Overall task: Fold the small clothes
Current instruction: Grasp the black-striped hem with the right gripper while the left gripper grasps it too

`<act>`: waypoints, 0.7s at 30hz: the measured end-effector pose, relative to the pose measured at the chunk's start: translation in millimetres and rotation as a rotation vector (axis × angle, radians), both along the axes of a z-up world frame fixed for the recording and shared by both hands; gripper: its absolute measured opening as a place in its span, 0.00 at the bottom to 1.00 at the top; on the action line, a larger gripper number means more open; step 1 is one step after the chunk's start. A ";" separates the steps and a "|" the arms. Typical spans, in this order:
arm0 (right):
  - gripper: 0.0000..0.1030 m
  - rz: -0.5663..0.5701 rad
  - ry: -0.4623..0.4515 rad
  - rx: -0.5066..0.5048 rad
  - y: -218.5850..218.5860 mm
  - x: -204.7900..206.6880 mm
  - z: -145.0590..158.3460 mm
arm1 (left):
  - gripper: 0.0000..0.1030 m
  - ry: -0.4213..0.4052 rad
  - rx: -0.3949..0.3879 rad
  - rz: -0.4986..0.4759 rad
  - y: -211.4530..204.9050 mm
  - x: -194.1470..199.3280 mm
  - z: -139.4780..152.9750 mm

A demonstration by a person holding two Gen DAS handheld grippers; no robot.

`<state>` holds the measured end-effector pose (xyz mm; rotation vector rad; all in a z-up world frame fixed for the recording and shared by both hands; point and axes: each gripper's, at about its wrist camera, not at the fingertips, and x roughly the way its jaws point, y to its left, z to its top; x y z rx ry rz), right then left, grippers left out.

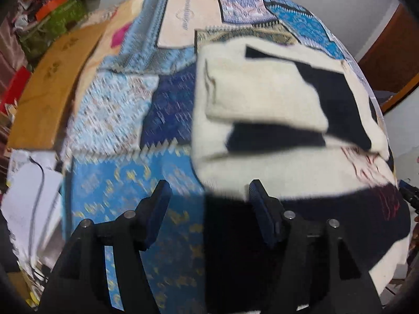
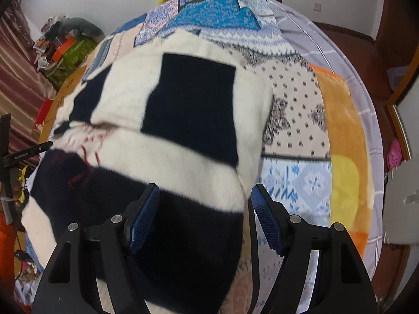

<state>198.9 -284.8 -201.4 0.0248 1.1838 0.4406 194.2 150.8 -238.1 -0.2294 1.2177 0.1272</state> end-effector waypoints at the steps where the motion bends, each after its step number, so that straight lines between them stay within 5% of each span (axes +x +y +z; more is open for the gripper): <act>1: 0.67 -0.001 0.013 -0.003 -2.0 -2.6 -3.4 | 0.60 0.009 -0.008 0.001 -1.5 -2.6 -2.9; 13: 0.77 -0.058 0.085 0.074 -26.0 -21.0 -22.6 | 0.66 -0.001 -0.019 0.051 -2.5 -26.1 -11.8; 16: 0.76 -0.060 0.099 0.111 -24.5 -22.6 -26.8 | 0.54 -0.013 -0.040 0.049 -5.0 -29.3 -11.6; 21: 0.49 -0.079 0.174 0.271 -32.6 -23.6 -37.2 | 0.27 -0.032 -0.040 -0.005 -20.4 -32.6 -5.1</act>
